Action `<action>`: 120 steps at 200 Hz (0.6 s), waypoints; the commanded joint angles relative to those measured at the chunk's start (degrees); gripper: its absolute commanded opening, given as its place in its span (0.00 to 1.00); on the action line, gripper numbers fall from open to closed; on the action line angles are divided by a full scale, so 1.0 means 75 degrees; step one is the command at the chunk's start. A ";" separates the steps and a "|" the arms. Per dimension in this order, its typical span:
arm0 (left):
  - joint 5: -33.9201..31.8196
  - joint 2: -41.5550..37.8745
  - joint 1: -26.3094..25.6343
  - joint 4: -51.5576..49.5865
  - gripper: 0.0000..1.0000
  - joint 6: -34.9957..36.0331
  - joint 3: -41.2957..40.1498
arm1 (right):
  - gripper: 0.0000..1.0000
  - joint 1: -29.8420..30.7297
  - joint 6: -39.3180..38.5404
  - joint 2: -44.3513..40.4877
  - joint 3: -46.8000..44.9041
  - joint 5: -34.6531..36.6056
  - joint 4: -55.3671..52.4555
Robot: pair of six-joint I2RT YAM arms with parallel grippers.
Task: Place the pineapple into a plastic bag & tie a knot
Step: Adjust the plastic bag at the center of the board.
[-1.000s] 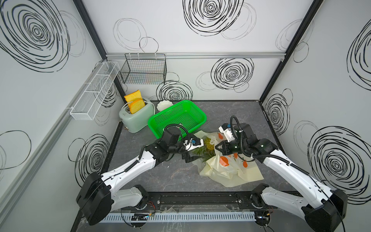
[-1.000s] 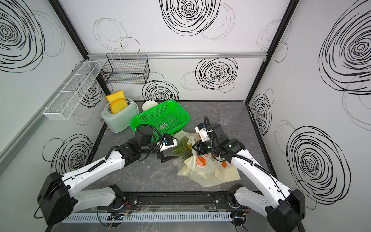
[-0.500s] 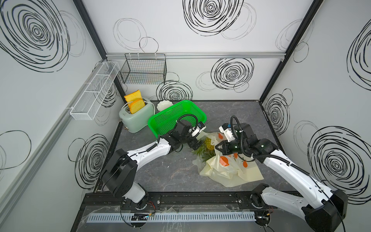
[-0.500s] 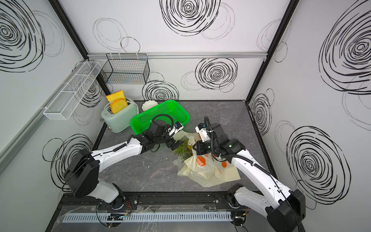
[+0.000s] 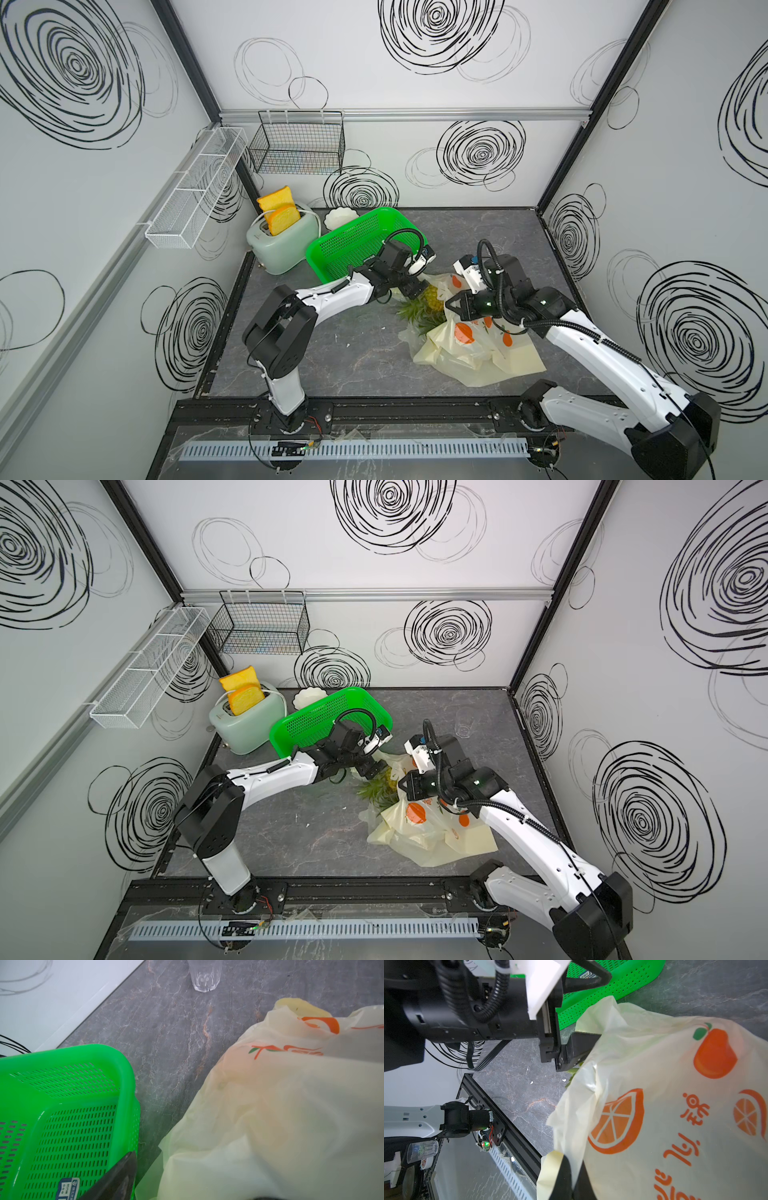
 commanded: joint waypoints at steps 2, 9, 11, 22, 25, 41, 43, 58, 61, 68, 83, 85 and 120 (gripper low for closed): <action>-0.0164 0.0122 0.0029 -0.0029 0.83 0.0191 0.0204 | 0.00 -0.0031 0.0045 -0.0123 -0.0114 -0.0023 0.0111; -0.0217 0.0153 0.0068 -0.0035 0.81 0.0176 0.0204 | 0.00 -0.0032 0.0039 -0.0122 -0.0122 -0.0023 0.0111; -0.0230 0.0157 0.0081 -0.0035 0.81 0.0172 0.0204 | 0.00 -0.0033 0.0033 -0.0118 -0.0113 -0.0017 0.0114; -0.0404 0.0162 0.0115 -0.0062 0.79 0.0193 0.0192 | 0.00 -0.0030 0.0032 -0.0108 -0.0104 -0.0022 0.0111; -0.0472 0.0159 0.0113 -0.0079 0.79 0.0217 0.0184 | 0.00 -0.0033 0.0028 -0.0102 -0.0097 -0.0015 0.0117; -0.0704 0.0124 0.0170 -0.0049 0.78 0.0277 0.0124 | 0.00 -0.0029 0.0037 -0.0085 -0.0078 -0.0021 0.0141; -0.0715 0.0123 0.0179 -0.0065 0.77 0.0279 0.0125 | 0.00 -0.0032 0.0038 -0.0070 -0.0087 -0.0023 0.0142; -0.0638 0.0186 0.0280 -0.0138 0.74 0.0302 0.0144 | 0.00 -0.0033 0.0039 -0.0062 -0.0078 -0.0006 0.0146; -0.0621 0.0200 0.0296 -0.0155 0.72 0.0311 0.0145 | 0.00 -0.0030 0.0039 -0.0062 -0.0078 -0.0008 0.0146; -0.0565 0.0223 0.0349 -0.0193 0.68 0.0332 0.0166 | 0.00 -0.0030 0.0028 -0.0059 -0.0062 0.0006 0.0139; -0.0485 0.0272 0.0416 -0.0236 0.57 0.0399 0.0212 | 0.00 -0.0033 0.0027 -0.0058 -0.0011 0.0054 0.0124; -0.0476 0.0275 0.0425 -0.0252 0.56 0.0415 0.0224 | 0.00 -0.0033 0.0030 -0.0061 -0.0017 0.0069 0.0126; -0.0177 0.0350 0.0509 -0.0604 0.31 0.0725 0.0414 | 0.00 -0.0045 0.0050 -0.0083 0.0087 0.0221 0.0071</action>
